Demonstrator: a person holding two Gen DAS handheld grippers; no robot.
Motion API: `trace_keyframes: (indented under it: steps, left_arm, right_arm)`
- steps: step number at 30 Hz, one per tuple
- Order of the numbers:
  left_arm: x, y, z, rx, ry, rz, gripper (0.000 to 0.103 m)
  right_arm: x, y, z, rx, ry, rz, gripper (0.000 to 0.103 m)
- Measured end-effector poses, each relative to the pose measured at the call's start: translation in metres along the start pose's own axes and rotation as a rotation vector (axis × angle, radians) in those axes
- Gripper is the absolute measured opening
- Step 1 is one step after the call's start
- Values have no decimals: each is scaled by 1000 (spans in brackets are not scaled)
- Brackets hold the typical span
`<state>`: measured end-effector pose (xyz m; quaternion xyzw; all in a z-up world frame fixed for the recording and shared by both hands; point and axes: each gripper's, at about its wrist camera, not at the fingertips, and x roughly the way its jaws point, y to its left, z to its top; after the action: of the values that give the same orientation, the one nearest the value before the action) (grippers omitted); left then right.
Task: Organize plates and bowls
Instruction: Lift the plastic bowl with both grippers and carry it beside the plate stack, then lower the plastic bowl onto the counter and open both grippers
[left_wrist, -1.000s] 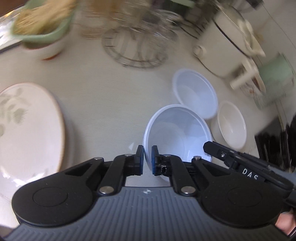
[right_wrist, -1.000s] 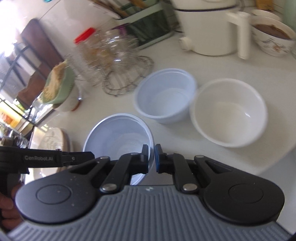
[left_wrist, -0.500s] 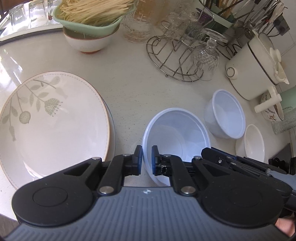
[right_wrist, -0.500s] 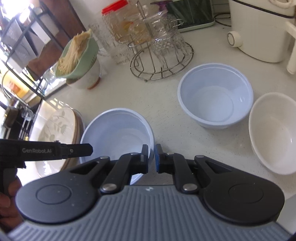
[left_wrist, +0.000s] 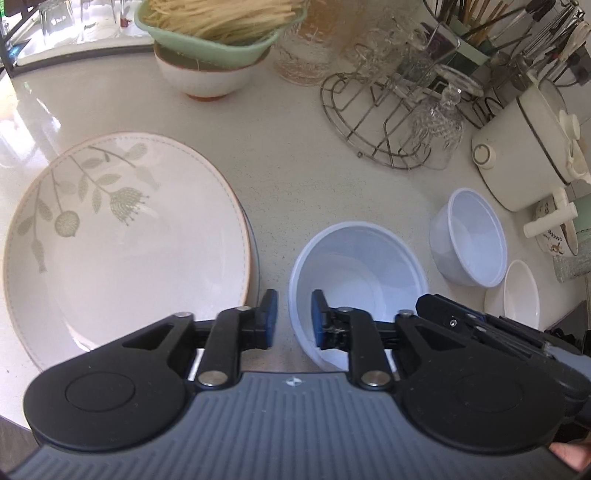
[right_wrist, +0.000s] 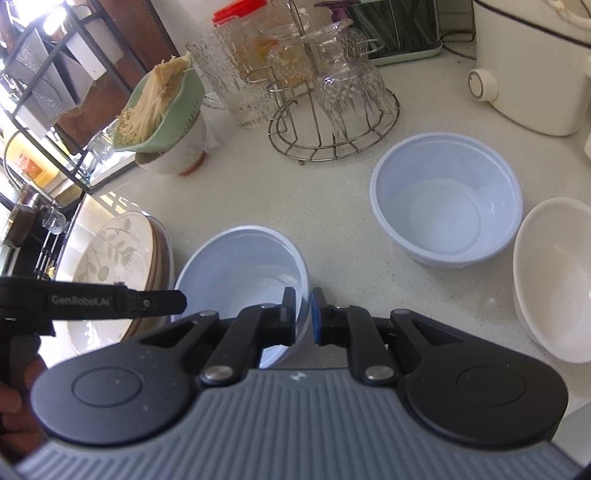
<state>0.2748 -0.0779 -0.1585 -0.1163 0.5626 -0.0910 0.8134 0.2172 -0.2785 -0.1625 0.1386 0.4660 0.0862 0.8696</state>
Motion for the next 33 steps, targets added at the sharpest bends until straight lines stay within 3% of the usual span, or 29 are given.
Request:
trace_keyframes:
  steps: [21, 23, 25, 33]
  left_arm:
    - [-94, -32, -5, 113, -156, -41, 28]
    - [-101, -34, -7, 125, -168, -47, 29]
    - [-104, -37, -9, 137, -175, -50, 35]
    - [-118, -52, -16, 218, -206, -82, 36]
  right_arm:
    - [-79, 19, 4, -35, -210, -70, 13]
    - [-85, 19, 2, -38, -226, -91, 23]
    - [-91, 17, -1, -23, -245, -103, 51]
    - [-114, 9, -11, 22, -298, -139, 51]
